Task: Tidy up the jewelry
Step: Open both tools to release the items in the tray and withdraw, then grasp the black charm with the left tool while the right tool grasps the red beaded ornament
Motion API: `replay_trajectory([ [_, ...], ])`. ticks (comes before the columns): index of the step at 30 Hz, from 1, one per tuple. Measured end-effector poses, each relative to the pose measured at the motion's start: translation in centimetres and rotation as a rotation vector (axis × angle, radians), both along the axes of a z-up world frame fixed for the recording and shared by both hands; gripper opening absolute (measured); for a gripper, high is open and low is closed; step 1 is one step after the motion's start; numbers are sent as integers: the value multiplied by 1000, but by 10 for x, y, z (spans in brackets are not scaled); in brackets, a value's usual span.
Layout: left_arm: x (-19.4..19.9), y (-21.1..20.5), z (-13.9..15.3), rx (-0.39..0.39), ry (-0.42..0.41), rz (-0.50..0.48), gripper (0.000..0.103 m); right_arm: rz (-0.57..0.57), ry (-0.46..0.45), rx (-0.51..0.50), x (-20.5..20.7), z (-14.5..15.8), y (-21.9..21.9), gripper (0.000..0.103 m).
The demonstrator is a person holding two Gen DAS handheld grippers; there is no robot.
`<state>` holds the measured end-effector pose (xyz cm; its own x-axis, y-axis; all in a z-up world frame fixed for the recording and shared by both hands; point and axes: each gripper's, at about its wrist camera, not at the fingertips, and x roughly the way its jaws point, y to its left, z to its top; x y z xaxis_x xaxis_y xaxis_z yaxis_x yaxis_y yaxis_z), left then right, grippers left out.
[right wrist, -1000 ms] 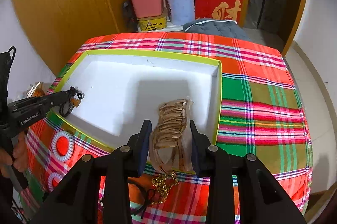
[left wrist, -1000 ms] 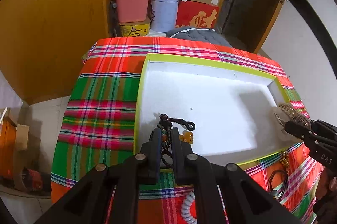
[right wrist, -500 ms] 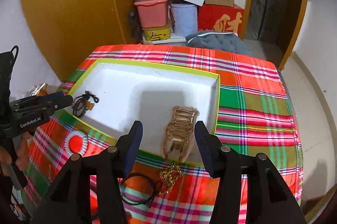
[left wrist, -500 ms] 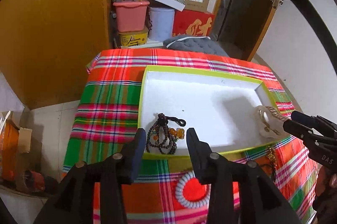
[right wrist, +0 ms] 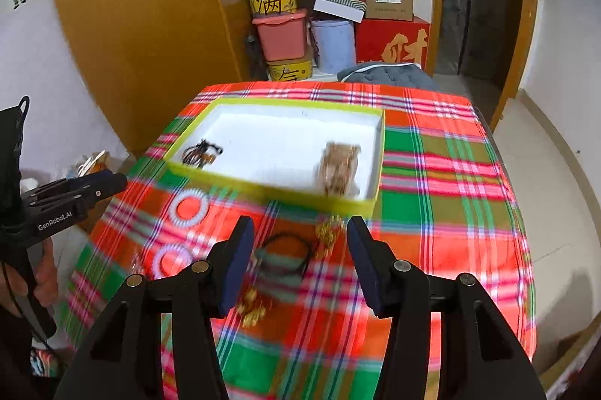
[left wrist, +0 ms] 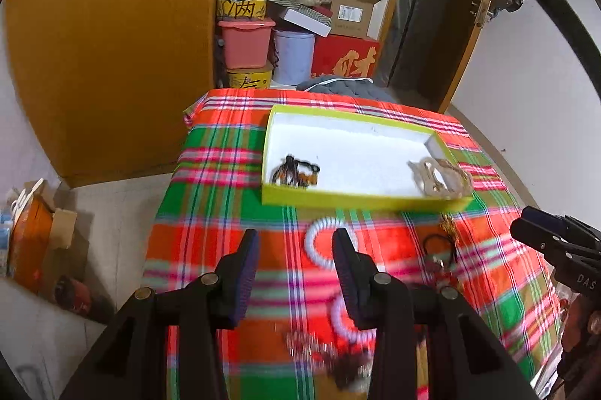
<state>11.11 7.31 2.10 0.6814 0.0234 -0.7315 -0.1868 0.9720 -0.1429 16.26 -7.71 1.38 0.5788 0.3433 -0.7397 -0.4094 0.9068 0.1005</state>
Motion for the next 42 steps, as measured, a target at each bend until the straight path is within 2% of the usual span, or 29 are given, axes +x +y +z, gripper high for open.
replay_trajectory([
  [10, -60, -16, 1, 5, 0, 4, 40, 13, 50, 7, -44, -8, -7, 52],
  [19, -84, -15, -3, -29, 8, 20, 40, 53, 79, 25, -53, -15, -5, 52],
  [26, -81, -19, -11, -50, 37, -1, 40, 70, 111, 25, -50, -24, -1, 52],
  [42, -63, -42, -49, -161, 127, -89, 41, 61, 170, 8, -34, -46, -1, 52],
])
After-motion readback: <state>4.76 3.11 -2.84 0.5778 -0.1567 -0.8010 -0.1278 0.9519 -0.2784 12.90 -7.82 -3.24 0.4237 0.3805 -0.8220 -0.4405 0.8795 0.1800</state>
